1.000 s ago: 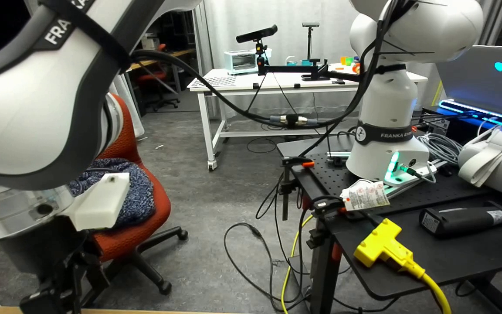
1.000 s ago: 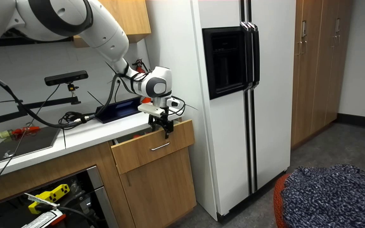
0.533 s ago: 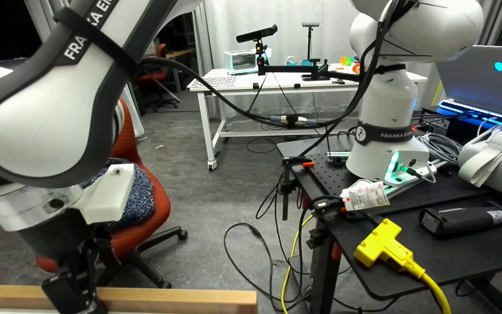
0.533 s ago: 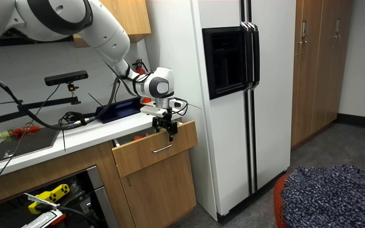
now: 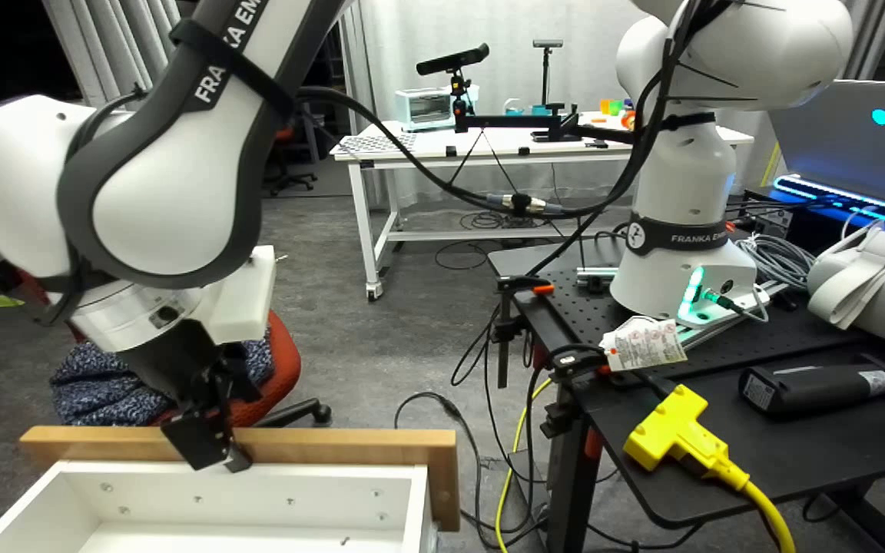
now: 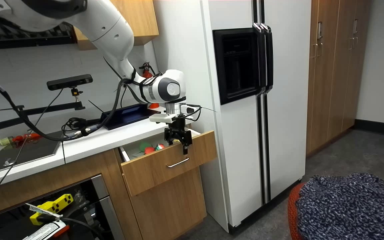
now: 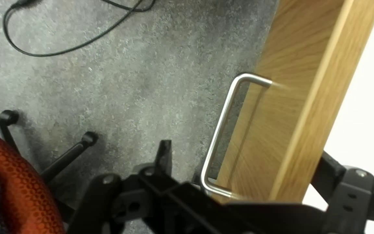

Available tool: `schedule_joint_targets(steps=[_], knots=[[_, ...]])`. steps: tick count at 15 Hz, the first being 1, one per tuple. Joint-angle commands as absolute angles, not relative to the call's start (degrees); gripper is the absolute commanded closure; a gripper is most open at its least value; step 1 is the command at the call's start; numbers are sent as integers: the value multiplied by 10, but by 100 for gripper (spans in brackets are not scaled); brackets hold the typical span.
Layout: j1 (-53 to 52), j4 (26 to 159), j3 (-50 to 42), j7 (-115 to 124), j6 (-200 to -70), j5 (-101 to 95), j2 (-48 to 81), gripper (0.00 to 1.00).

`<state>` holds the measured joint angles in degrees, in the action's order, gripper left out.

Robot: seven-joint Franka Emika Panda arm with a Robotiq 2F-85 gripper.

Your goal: Open the top drawer of the cabinet to the right.

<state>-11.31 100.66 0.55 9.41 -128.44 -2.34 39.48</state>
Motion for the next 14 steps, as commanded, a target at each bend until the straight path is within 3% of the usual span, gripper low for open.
schedule_joint_targets(steps=[1,14], knots=[[-122,1117,-16,132,-1280,-60,317,0],[-119,1348,-29,276,-1275,-203,131,0]])
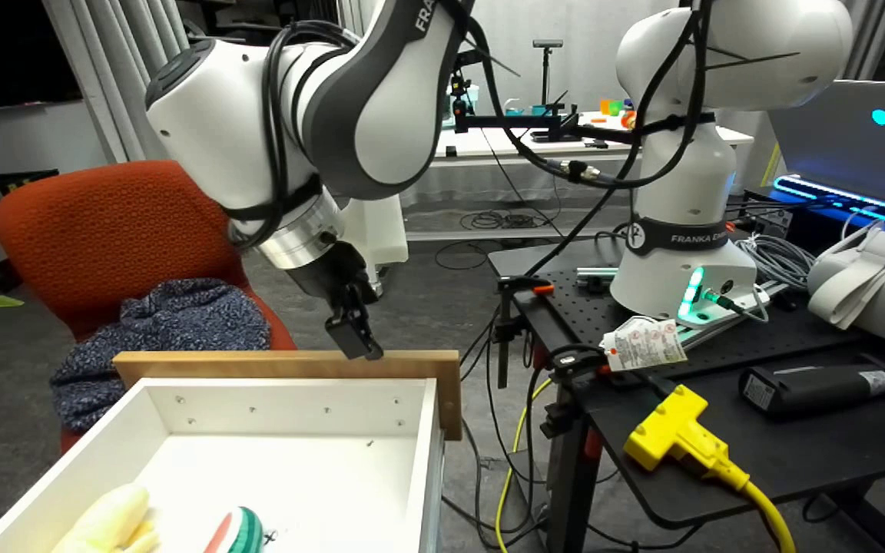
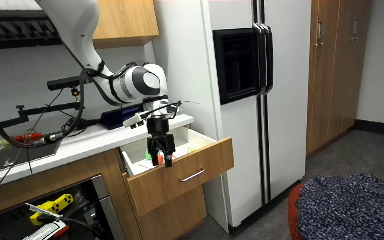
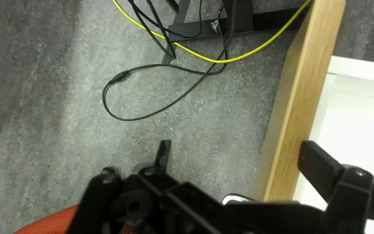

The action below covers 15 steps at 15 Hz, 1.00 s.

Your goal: Open the top drawer of the cabinet to the right.

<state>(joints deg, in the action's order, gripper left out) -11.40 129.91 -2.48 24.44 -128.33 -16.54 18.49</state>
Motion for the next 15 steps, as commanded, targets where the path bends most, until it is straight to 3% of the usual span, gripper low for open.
schedule_joint_targets(steps=[1,5,15], knots=[[-117,1357,-28,282,-1278,-214,123,0],[-105,1385,-19,274,-1320,-242,101,0],[-93,1440,-29,257,-1575,-275,97,0]])
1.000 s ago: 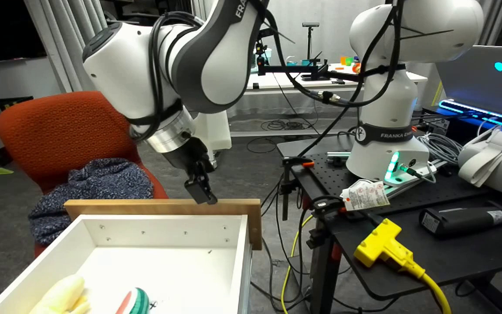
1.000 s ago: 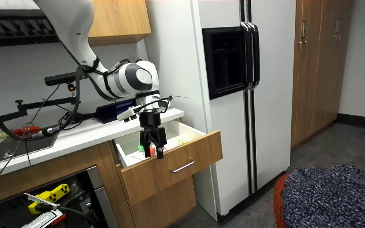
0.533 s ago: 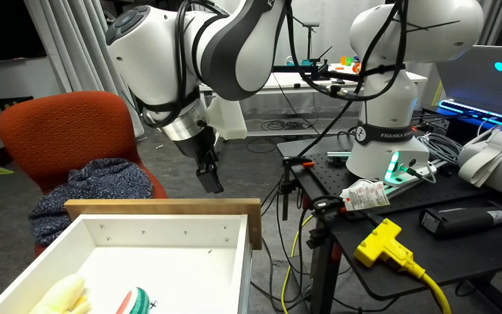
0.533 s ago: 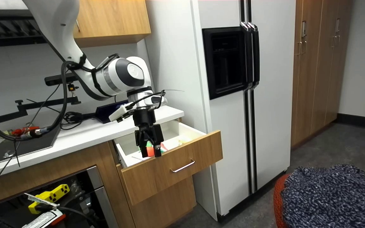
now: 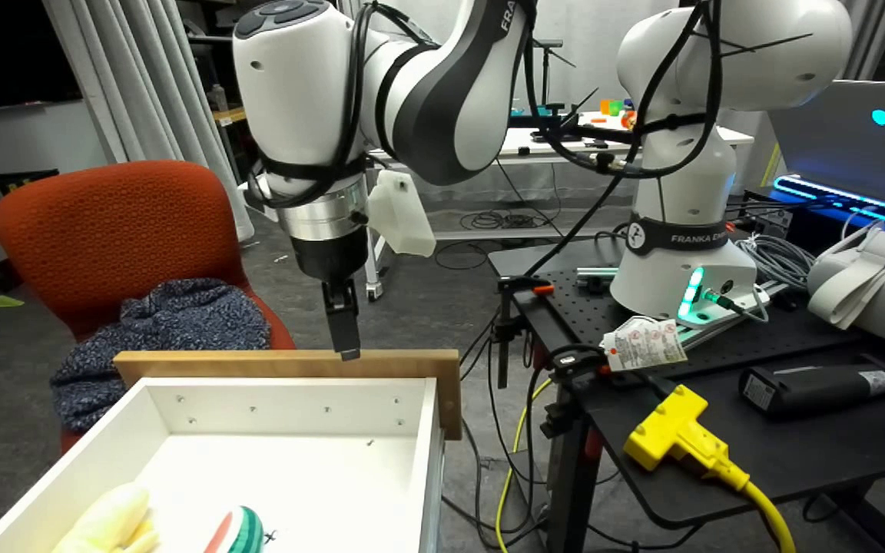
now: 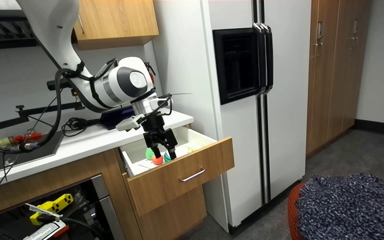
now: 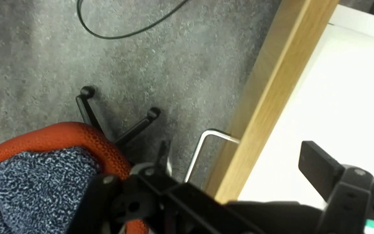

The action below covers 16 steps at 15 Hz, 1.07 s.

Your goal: Open the top drawer of the cabinet to the right.

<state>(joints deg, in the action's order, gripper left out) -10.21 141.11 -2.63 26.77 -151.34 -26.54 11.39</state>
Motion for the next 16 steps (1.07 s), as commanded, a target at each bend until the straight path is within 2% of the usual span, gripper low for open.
schedule_joint_targets(steps=[1,10,15,16], knots=[[-94,1444,-32,255,-1597,-278,99,0],[-102,1457,-76,261,-1756,-359,112,0],[-99,1463,-82,257,-1804,-360,120,0],[-101,1454,-76,258,-1777,-347,120,0]])
